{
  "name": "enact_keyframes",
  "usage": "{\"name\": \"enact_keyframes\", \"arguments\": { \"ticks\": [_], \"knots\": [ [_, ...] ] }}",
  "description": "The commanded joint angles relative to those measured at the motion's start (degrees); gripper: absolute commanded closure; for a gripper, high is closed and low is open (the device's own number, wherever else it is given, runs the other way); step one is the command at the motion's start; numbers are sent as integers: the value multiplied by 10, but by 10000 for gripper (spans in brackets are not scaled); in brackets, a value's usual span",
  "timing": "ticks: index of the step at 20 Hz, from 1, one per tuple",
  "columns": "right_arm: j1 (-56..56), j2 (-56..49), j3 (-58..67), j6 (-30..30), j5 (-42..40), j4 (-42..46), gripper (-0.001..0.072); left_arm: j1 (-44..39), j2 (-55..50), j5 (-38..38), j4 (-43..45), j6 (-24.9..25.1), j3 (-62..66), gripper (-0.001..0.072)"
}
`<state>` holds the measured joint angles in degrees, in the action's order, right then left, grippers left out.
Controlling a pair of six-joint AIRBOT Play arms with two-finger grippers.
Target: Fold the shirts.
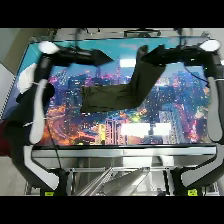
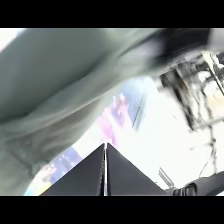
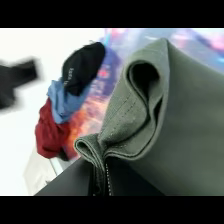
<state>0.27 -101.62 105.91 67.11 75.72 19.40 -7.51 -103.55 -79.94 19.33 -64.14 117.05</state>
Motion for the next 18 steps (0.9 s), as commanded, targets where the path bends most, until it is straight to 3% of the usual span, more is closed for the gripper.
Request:
{"name": "enact_keyframes", "arguments": {
  "ticks": [1,4,6,7,8,9,12,16,18],
  "knots": [
    [129,-42,0,-1,-127,-6,688,137,123,-76,-16,7,0,689],
    [255,-116,0,-21,-229,-19,688,224,177,-90,-14,12,-1,689],
    [333,-172,0,-130,-311,-99,674,257,190,-94,-14,12,-1,689],
    [364,-197,0,-188,-350,-150,507,266,191,-96,-14,12,-1,689],
    [383,-215,0,-208,-374,-182,328,274,191,-101,-14,11,-1,689],
    [390,-226,0,-210,-380,-186,308,278,189,-105,-15,10,-1,690],
    [356,-222,0,-202,-330,-181,204,279,192,-106,-15,11,-29,690],
    [243,-184,0,-161,-171,-160,213,279,191,-106,-21,11,-72,690],
    [184,-165,0,-106,-91,-113,213,279,191,-106,-52,12,-88,690]
  ]
}}
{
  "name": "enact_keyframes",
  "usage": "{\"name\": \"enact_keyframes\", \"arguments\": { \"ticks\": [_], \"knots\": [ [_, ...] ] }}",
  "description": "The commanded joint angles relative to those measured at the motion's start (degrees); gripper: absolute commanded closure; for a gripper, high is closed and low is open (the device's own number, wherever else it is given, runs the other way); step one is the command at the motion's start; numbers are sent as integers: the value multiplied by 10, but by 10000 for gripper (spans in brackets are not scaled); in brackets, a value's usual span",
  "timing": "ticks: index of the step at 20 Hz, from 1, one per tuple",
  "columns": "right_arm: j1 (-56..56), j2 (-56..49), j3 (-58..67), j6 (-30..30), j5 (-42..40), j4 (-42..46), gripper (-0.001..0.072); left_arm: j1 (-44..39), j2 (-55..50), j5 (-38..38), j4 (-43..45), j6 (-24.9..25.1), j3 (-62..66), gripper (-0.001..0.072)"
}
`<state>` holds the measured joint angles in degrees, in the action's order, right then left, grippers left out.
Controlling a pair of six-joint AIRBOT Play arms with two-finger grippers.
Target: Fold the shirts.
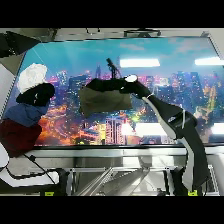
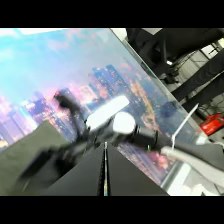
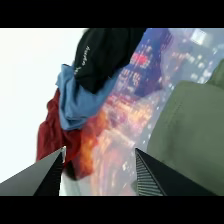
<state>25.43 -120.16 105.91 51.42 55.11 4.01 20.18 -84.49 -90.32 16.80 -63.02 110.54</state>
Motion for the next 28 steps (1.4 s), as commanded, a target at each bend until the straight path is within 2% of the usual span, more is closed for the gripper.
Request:
{"name": "enact_keyframes", "arguments": {
  "ticks": [1,3,6,7,8,13,16,18,20,21,22,25,28],
  "knots": [
    [-98,31,0,87,150,82,213,2,1,-5,-40,5,-27,690],
    [-151,50,0,146,200,182,213,-2,1,-13,-49,11,-27,691],
    [-196,61,0,223,209,374,208,-7,1,-18,-48,17,-27,691],
    [-198,58,-1,245,209,434,160,-10,1,-19,-48,17,-27,692],
    [-196,50,-1,262,208,472,30,-12,1,-19,-48,18,-27,692],
    [-170,0,-1,264,187,474,23,-33,1,-19,-47,26,-27,692],
    [-145,-12,-1,236,162,467,23,-42,0,-19,-43,37,-27,691],
    [-131,-14,-1,222,150,442,23,-45,0,-21,-43,37,-27,692],
    [-121,-14,-1,179,141,383,37,-45,0,-21,-43,37,-27,691],
    [-118,-14,-1,171,140,351,187,-45,0,-21,-43,37,-27,692],
    [-117,-14,-1,171,137,313,415,-45,0,-21,-43,37,-27,691],
    [-120,-14,0,153,143,247,689,-45,0,-27,-43,36,-27,692],
    [-139,1,0,166,154,238,690,-45,0,-27,-43,36,-27,692]
  ]
}}
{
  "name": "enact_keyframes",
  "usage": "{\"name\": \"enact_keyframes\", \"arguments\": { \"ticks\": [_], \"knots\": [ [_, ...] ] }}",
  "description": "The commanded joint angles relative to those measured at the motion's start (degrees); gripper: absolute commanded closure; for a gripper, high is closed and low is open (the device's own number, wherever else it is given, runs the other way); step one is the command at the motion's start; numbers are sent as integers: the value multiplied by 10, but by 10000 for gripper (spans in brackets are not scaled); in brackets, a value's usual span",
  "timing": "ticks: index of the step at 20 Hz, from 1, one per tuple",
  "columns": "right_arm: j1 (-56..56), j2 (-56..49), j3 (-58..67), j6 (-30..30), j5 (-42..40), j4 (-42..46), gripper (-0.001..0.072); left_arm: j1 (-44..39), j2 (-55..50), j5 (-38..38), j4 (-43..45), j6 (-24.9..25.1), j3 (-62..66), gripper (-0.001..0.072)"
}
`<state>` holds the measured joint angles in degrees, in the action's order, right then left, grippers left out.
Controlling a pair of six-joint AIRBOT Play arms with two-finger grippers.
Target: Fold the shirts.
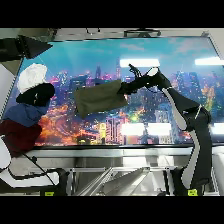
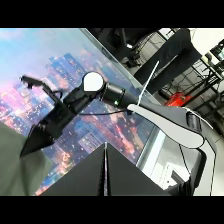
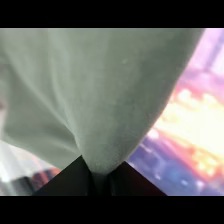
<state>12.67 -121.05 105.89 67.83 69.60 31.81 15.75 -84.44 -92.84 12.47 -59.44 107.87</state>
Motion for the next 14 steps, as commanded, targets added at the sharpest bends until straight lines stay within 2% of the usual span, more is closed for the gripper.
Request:
{"name": "enact_keyframes", "arguments": {
  "ticks": [1,5,7,10,14],
  "knots": [
    [-28,19,1,16,10,-39,690,0,0,-2,0,0,0,692],
    [-120,77,-14,49,7,-40,691,-1,0,-2,0,0,0,692],
    [-185,135,-61,51,-9,-37,692,-1,0,-2,0,0,0,692],
    [-310,230,-176,53,-56,-21,692,-1,-1,-2,0,0,0,692],
    [-511,356,-407,59,-191,-21,692,-1,-1,-2,0,0,0,692]
  ]
}}
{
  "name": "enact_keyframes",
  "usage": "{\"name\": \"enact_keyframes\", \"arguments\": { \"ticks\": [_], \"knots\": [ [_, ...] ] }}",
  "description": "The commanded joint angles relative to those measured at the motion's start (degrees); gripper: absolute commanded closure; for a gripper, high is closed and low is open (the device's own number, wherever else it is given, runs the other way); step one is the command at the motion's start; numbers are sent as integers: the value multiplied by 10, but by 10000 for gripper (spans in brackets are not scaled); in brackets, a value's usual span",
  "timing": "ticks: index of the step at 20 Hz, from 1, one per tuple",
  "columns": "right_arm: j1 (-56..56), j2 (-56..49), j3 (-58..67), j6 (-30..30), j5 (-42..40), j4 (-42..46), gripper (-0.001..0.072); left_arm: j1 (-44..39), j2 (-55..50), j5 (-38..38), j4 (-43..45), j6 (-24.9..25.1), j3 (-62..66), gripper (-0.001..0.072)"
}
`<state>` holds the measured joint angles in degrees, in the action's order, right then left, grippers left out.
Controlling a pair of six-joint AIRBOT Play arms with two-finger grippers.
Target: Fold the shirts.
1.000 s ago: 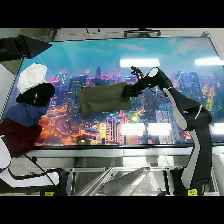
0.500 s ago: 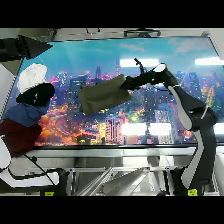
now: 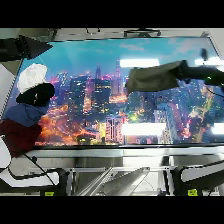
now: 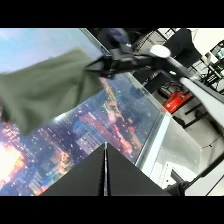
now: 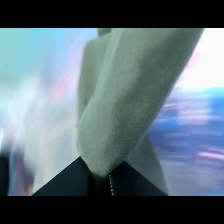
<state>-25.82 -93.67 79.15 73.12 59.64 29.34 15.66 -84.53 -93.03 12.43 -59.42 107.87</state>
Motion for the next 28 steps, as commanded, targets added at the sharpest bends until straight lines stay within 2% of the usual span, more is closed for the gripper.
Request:
{"name": "enact_keyframes", "arguments": {
  "ticks": [1,4,9,13,16,17,18,19,20,21,23,24,25,27,28],
  "knots": [
    [-167,109,-194,-4,-119,4,692,0,0,0,0,0,0,692],
    [-272,172,-344,-54,-175,4,691,0,0,0,0,0,0,692],
    [-371,286,-550,-59,-290,4,691,-1,0,0,0,0,0,692],
    [-403,370,-607,-59,-320,6,689,-15,0,0,0,0,0,692],
    [-405,377,-607,-59,-312,6,680,-39,-1,0,0,0,0,692],
    [-405,377,-607,-59,-307,6,658,-47,-1,0,0,1,0,692],
    [-405,377,-607,-59,-307,6,437,-53,-1,0,0,0,0,692],
    [-405,377,-607,-59,-304,7,186,-58,-1,0,0,1,0,692],
    [-407,377,-603,-64,-291,13,102,-61,-1,0,0,1,0,692],
    [-412,379,-595,-78,-264,34,105,-61,0,0,0,1,0,692],
    [-434,393,-560,-68,-178,118,173,-58,0,0,0,0,0,692],
    [-450,405,-534,-40,-121,165,258,-52,0,0,0,0,0,693],
    [-464,421,-504,-5,-69,225,292,-47,0,0,0,0,0,693],
    [-474,453,-447,92,-3,343,292,-31,0,0,0,-5,0,702],
    [-473,466,-419,118,16,367,292,-21,0,0,0,-13,0,702]
  ]
}}
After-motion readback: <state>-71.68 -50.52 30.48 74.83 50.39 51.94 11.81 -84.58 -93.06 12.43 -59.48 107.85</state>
